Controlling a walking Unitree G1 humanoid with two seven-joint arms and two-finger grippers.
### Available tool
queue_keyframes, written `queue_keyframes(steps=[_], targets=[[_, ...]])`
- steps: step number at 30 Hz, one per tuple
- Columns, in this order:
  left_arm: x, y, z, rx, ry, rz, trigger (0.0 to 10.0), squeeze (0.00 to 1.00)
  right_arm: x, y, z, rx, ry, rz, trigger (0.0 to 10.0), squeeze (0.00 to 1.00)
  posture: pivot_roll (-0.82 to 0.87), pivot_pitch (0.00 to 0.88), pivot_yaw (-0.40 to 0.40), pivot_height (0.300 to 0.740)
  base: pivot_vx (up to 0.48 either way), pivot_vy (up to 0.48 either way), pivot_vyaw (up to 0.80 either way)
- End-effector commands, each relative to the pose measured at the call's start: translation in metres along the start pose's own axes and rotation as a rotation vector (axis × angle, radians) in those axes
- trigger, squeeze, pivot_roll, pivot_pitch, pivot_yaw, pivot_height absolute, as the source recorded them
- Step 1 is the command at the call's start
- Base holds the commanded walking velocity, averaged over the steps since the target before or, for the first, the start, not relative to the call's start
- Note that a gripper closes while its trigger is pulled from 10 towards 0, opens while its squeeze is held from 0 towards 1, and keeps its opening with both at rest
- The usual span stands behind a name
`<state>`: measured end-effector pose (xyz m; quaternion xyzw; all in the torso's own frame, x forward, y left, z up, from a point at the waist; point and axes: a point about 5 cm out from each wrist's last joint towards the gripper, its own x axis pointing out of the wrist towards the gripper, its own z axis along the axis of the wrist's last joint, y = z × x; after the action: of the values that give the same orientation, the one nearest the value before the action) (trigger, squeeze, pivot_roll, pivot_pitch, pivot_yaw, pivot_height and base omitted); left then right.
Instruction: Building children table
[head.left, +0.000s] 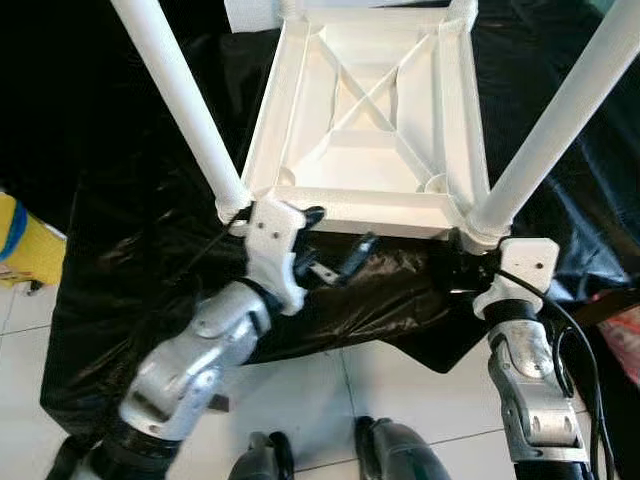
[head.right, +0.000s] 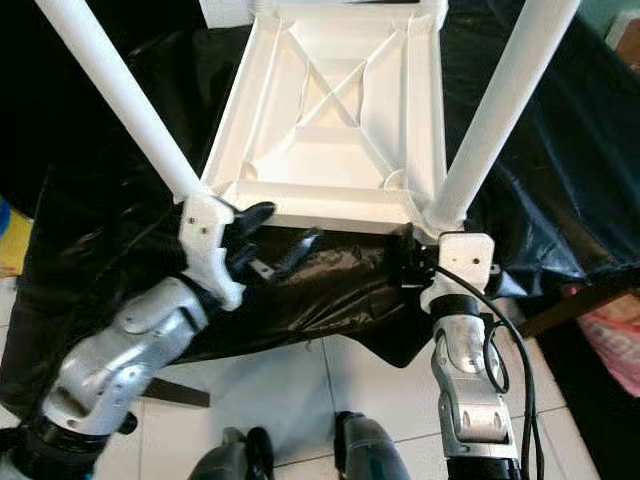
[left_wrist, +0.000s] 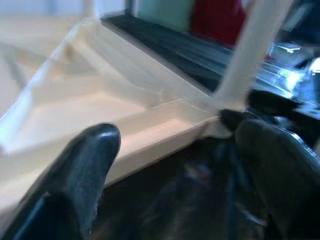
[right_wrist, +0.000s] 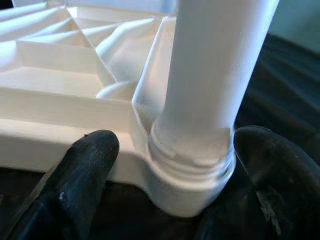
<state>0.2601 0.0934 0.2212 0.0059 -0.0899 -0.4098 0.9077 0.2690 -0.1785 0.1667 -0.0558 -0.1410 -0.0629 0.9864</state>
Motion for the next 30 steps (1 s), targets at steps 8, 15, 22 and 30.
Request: queue_keyframes(steps=[8,15,22,30], targets=[[-0.043,0.074,-0.005,0.092,0.083,0.607,10.0,0.00,0.005,0.002,-0.007,-0.010,0.007,0.000,10.0,0.00,-0.08,0.116,-0.033,0.740,0.000,0.000,0.00],[-0.071,0.110,-0.009,0.137,0.138,0.929,10.0,0.00,0.003,0.005,-0.011,0.000,0.019,-0.013,10.0,0.00,-0.08,0.112,-0.024,0.740,0.000,0.000,0.00],[-0.066,0.151,-0.008,0.146,0.133,1.045,10.0,0.00,0.000,0.006,-0.019,0.034,0.061,-0.062,10.0,0.00,-0.09,0.104,-0.025,0.740,0.000,0.000,0.00],[-0.023,0.180,-0.012,0.127,0.144,1.110,10.0,0.00,-0.003,0.010,-0.019,0.007,0.072,-0.097,10.0,0.00,-0.14,0.104,-0.004,0.740,0.000,0.000,0.00]])
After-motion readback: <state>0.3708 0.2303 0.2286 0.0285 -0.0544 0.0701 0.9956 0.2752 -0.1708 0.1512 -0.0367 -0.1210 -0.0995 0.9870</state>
